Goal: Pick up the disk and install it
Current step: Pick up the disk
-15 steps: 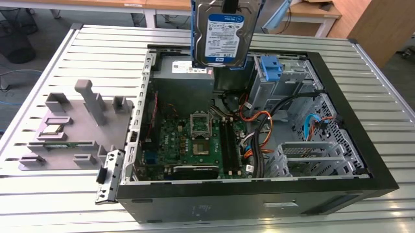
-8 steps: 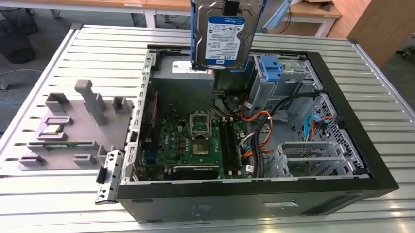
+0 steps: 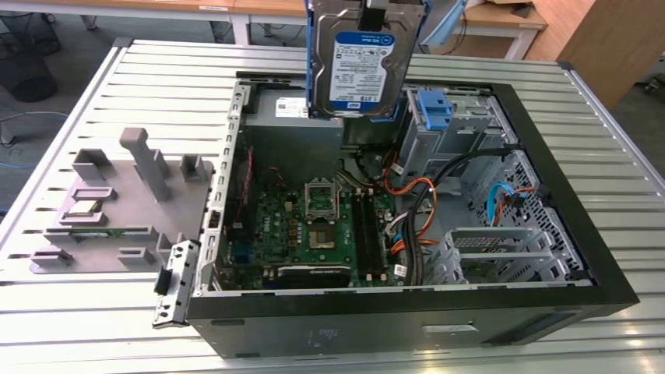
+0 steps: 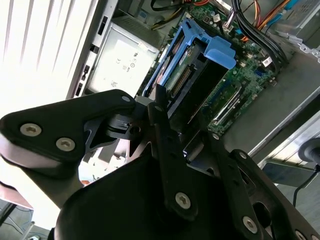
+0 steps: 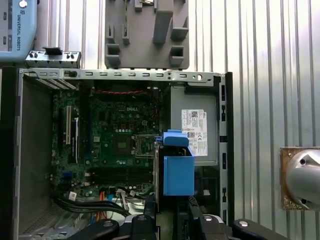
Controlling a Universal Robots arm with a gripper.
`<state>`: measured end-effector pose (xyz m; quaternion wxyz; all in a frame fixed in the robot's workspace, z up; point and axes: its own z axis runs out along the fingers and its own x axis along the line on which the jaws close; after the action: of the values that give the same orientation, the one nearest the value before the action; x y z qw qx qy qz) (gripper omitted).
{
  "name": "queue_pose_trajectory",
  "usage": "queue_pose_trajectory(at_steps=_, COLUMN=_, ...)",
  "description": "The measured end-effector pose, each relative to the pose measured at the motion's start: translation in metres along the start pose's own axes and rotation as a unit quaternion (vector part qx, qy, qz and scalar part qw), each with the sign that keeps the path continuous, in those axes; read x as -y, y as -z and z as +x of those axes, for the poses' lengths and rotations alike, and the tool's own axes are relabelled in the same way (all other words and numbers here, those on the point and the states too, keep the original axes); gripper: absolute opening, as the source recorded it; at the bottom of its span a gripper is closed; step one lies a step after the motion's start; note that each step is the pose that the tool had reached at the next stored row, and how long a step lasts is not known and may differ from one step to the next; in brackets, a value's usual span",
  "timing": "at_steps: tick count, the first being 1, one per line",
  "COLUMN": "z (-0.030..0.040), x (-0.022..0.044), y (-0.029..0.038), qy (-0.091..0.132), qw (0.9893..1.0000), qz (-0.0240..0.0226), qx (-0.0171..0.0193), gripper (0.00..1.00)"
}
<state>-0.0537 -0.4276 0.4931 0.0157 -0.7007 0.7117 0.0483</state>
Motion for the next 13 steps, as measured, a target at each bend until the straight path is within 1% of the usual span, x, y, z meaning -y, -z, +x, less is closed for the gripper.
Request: queue_pose_trajectory(at_steps=13, z=0.0197, x=0.0010, y=0.0015, qy=0.000, qw=1.0000, qz=0.0000, qx=0.0000, gripper=0.35)
